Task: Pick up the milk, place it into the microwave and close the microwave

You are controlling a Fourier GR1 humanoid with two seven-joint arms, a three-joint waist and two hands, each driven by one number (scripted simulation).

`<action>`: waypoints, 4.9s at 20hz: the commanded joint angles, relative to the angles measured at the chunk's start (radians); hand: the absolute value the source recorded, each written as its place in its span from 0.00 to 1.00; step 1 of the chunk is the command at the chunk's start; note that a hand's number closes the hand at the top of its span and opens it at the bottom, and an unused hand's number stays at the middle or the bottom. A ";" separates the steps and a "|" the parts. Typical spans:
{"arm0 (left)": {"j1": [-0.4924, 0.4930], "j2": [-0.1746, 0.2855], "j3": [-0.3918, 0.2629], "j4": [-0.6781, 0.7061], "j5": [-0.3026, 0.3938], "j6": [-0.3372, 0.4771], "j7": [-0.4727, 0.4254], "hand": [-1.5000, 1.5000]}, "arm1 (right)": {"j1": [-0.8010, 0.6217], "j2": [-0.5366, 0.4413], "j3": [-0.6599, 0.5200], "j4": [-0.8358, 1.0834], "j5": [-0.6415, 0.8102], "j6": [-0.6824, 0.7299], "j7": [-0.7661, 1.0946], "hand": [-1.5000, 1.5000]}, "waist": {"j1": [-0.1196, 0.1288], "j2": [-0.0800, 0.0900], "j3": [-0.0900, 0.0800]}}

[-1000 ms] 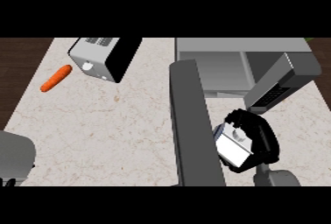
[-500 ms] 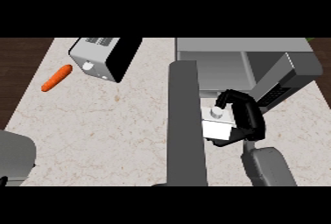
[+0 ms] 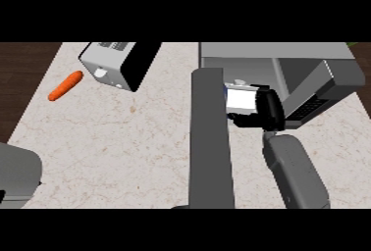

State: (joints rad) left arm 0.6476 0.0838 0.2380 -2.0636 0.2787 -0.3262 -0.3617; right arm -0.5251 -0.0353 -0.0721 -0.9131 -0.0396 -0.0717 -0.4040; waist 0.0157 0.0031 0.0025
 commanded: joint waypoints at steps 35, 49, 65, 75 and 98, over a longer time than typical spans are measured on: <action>-0.149 0.006 0.022 0.107 -0.014 -0.047 0.025 0.00 | -0.538 -0.125 -0.093 0.781 0.214 -0.600 -0.375 1.00 | 0.087 0.044 0.001; -0.194 0.015 0.017 0.145 -0.031 -0.054 0.021 0.00 | -0.500 -0.198 -0.134 0.823 0.197 -0.605 -0.358 1.00 | 0.119 0.063 0.004; -0.282 0.039 0.016 0.215 -0.047 -0.048 0.037 0.00 | -0.517 -0.160 -0.070 0.837 0.274 -0.718 -0.333 0.00 | 0.145 0.073 0.005; -0.300 0.053 0.029 0.269 -0.062 -0.062 0.004 0.00 | -0.528 -0.131 -0.044 0.853 0.306 -0.679 -0.324 0.00 | 0.142 0.064 0.003; -0.237 0.013 0.021 0.255 -0.086 -0.063 -0.042 0.00 | -0.443 -0.157 -0.114 0.810 0.245 -0.467 -0.442 0.00 | 0.082 0.035 0.003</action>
State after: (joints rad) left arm 0.3812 0.1026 0.2575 -1.7960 0.1927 -0.3828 -0.3948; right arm -0.9909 -0.1746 -0.1666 -0.0923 0.2244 -0.6155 -0.8031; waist 0.1065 0.0430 0.0049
